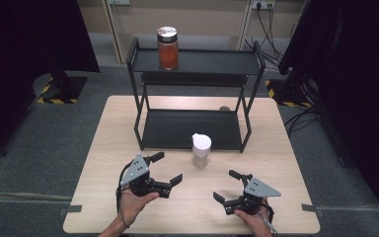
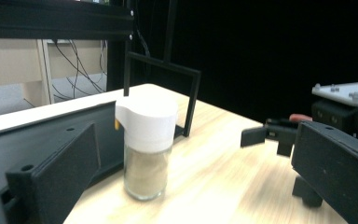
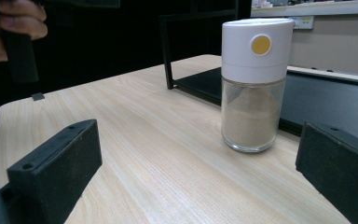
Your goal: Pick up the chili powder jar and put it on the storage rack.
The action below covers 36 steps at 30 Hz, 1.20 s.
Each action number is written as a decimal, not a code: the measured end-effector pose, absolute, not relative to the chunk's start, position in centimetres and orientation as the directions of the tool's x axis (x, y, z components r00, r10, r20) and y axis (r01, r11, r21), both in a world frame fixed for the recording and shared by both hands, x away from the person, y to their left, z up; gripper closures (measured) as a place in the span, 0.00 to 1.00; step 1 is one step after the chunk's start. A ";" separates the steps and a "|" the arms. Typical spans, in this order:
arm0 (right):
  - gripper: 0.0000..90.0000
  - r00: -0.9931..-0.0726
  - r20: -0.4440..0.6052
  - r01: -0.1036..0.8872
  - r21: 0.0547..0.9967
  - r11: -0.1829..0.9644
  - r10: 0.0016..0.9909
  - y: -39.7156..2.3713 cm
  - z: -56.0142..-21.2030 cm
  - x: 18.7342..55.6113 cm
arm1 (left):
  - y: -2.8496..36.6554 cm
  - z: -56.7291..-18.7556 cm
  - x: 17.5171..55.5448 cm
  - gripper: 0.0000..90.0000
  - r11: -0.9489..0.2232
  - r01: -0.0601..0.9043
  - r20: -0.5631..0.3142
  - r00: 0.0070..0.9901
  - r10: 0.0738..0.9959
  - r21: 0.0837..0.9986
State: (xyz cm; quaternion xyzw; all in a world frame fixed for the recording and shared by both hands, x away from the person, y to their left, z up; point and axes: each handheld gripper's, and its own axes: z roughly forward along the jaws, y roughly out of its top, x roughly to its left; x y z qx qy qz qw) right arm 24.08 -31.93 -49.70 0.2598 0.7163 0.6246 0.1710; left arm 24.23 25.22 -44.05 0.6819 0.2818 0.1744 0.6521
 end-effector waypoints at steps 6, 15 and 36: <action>0.01 -0.807 0.079 0.159 0.983 0.088 0.585 -31.9 -49.7 24.1 | 25.2 -45.9 23.8 0.00 0.008 0.165 -0.137 0.788 0.600 0.986; 0.01 -0.806 0.077 0.157 0.984 0.087 0.587 -31.9 -49.7 24.1 | 25.2 -47.5 23.2 0.00 -0.010 0.164 -0.125 0.790 0.600 0.986; 0.01 -0.808 0.060 0.142 0.985 0.096 0.587 -32.0 -49.5 23.9 | 25.9 -50.6 21.7 0.01 -0.010 0.170 -0.128 0.781 0.612 0.985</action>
